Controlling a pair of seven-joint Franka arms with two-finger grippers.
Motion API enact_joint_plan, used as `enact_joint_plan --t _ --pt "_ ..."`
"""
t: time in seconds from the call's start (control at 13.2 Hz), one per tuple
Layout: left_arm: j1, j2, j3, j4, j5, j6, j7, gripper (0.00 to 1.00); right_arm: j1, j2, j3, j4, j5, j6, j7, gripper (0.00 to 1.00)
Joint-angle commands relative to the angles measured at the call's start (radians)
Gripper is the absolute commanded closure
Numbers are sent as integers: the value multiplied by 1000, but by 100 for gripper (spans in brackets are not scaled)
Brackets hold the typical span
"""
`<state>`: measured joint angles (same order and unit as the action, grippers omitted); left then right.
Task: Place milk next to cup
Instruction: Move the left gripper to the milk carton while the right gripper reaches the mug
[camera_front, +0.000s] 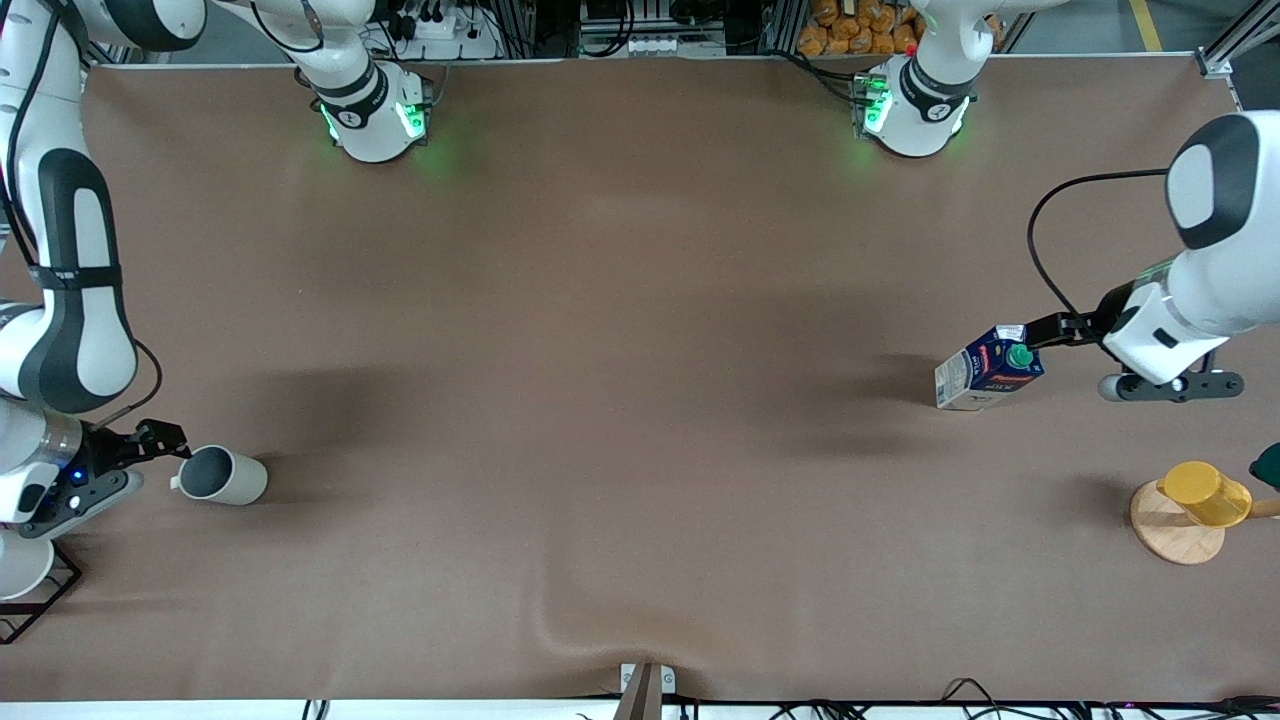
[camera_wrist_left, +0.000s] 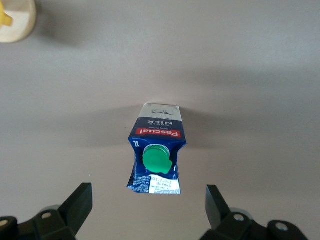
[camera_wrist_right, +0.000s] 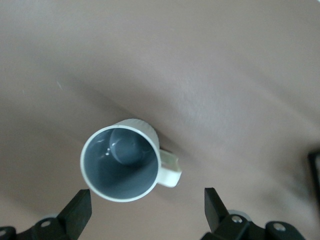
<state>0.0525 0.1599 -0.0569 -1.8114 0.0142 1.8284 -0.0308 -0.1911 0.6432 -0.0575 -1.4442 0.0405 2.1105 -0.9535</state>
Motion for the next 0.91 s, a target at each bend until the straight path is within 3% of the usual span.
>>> enact_joint_plan --t 0.0,0.23,0.53,0.83 --pt "18 -29 -9 -92 -14 75 15 0 -13 29 11 27 24 3 -164 0" --pt "23 -4 -9 -114 -16 127 15 0 -13 47 11 27 41 37 -296 0" --pt "29 26 -11 -115 -16 144 23 0 -37 104 11 27 182 97 -555 0" --pt "30 29 -12 -184 -14 235 23 0 -37 125 11 27 193 138 -603 0"
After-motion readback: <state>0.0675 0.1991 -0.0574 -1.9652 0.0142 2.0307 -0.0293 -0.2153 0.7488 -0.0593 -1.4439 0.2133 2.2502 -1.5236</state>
